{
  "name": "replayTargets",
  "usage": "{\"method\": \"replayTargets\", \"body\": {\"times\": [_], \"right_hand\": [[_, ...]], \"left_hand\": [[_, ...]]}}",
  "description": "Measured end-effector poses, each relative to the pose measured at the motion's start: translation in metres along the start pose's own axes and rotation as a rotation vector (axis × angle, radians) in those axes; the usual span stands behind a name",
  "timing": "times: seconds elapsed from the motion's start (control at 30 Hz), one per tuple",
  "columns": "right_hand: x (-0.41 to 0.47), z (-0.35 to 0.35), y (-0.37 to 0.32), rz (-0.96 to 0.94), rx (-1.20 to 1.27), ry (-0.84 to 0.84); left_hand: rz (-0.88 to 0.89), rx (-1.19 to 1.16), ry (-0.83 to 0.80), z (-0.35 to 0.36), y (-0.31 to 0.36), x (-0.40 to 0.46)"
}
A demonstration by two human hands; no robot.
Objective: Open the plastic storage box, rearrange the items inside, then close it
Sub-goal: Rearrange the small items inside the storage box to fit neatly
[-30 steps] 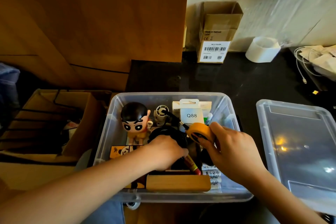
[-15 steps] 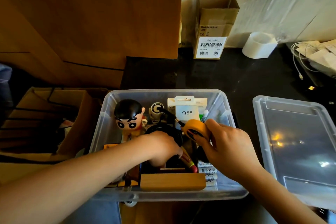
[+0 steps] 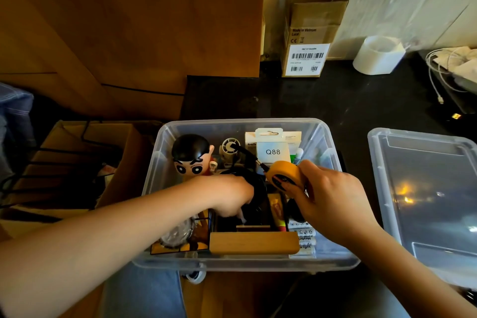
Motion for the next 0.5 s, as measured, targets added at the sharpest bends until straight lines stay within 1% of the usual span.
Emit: {"method": "replayTargets", "body": {"times": [0.17,0.3,0.37,0.4,0.47,0.5], "right_hand": [[0.000,0.001,0.002,0.013,-0.004,-0.044],[0.001,0.002,0.001,0.012,-0.005,-0.054],[0.001,0.001,0.001,0.016,0.003,-0.057],[0.001,0.001,0.002,0.021,0.013,-0.058],[0.000,0.000,0.002,0.030,0.046,-0.044],[0.000,-0.001,0.002,0.035,0.067,-0.031]], "left_hand": [[-0.031,-0.063,-0.154,-0.011,-0.004,0.003],[-0.022,-0.029,-0.183,-0.014,-0.003,0.002],[-0.016,0.054,-0.135,-0.014,0.001,0.000],[-0.006,0.105,-0.074,-0.016,0.003,-0.003],[0.050,0.180,0.110,-0.021,0.006,-0.008],[0.098,0.182,0.197,-0.025,0.008,-0.011]]}}
Point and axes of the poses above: each hand's wrist, its own x-axis towards the middle knuckle, its own z-axis out of the palm, y = z × x, the point moved 3 cm from there along x, towards the middle knuckle, and after that the axes turned 4 degrees about z, right-handed, at the moved point
